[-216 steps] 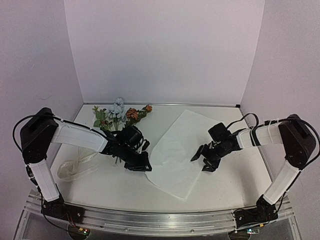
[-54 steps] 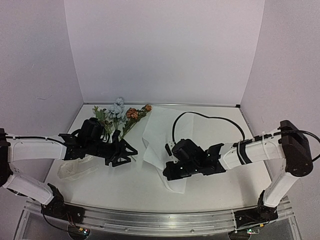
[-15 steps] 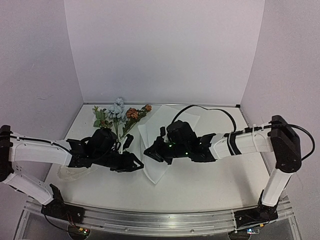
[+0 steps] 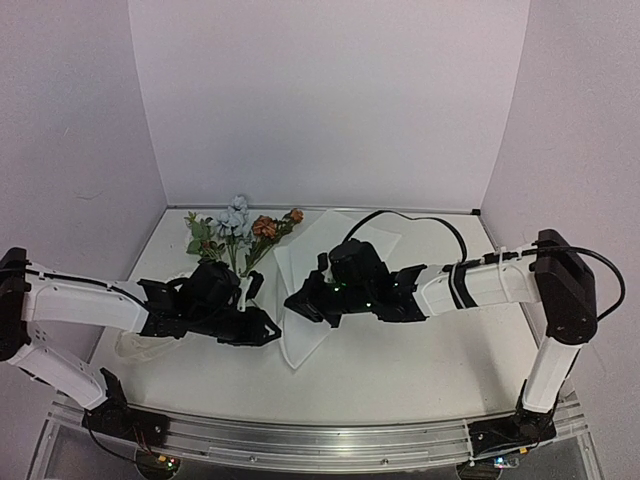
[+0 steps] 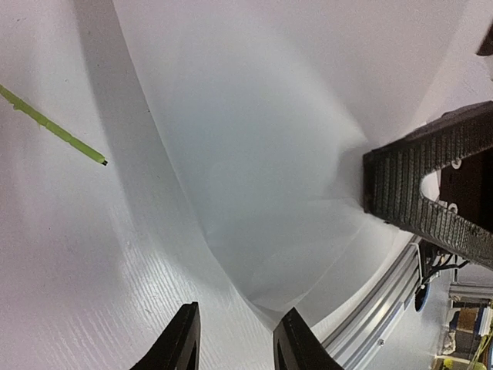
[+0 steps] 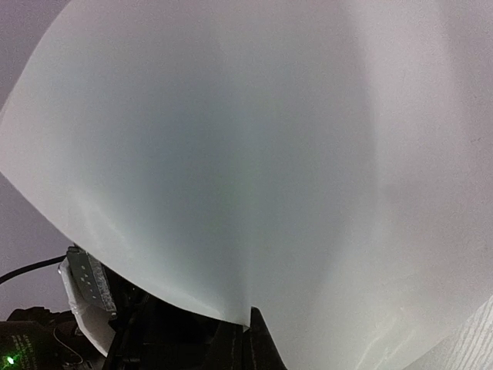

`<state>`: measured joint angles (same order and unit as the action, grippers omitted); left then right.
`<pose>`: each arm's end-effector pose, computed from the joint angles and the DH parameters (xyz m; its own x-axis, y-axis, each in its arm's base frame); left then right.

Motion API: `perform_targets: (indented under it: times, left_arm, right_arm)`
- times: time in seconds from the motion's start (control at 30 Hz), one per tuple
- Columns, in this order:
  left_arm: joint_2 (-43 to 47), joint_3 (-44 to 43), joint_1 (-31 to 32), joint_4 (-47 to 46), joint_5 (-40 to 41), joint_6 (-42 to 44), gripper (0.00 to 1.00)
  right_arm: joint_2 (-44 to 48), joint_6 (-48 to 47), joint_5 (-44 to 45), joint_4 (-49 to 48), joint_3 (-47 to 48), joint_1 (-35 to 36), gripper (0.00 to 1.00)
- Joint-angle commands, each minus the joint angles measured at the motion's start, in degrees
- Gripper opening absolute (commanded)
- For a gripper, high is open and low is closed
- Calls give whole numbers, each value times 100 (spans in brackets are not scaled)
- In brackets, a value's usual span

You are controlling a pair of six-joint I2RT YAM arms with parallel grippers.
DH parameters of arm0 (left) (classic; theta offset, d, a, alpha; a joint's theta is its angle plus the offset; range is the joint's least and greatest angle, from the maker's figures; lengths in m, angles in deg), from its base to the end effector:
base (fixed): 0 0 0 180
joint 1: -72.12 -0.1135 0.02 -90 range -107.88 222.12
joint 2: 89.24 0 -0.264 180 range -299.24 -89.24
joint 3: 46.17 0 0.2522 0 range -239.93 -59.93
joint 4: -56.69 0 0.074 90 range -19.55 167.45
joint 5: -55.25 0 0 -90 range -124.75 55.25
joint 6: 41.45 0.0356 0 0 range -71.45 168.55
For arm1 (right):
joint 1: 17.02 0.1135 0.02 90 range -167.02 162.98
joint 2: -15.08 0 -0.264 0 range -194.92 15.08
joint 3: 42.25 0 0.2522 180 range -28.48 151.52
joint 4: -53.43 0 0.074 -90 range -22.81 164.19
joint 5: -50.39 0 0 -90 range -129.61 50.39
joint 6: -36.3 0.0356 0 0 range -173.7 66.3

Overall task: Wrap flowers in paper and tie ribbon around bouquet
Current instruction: Unfold the folded wrapping paper at the center of the board.

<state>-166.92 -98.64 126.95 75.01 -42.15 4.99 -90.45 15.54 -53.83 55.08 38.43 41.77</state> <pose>0.1524 -0.2242 0.1887 -0.8832 0.0670 -0.4643 0.3530 0.7466 -0.5639 0.2084 0.3609 0.2135 -0.9637 0.1586 -0.2147 -0.1180 0.4682 0.8757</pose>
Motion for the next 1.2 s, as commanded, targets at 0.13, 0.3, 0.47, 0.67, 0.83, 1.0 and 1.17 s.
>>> perform_targets:
  times: [0.13,0.3,0.47,0.67,0.83,1.0,1.17]
  left_arm:
    - [-320,-605,46,96,307,84,39]
    - [-427,-841,176,291,554,152,46]
    - [-613,-922,177,464,956,-11,25]
    - [-615,-923,177,397,1011,-119,1]
    - [-580,-897,174,293,941,-184,0]
    - [-590,-837,177,236,875,-229,0]
    - [-581,-776,182,33,699,-139,0]
  right_arm:
    - [166,-181,59,3,87,74,0]
    - [209,-232,76,49,31,81,0]
    - [314,-324,104,71,-85,91,0]
    - [632,-685,251,365,-407,94,9]
    - [778,-985,355,597,-550,90,9]
    - [806,-1158,416,760,-558,90,3]
    - [848,-1976,359,1623,-18,266,30]
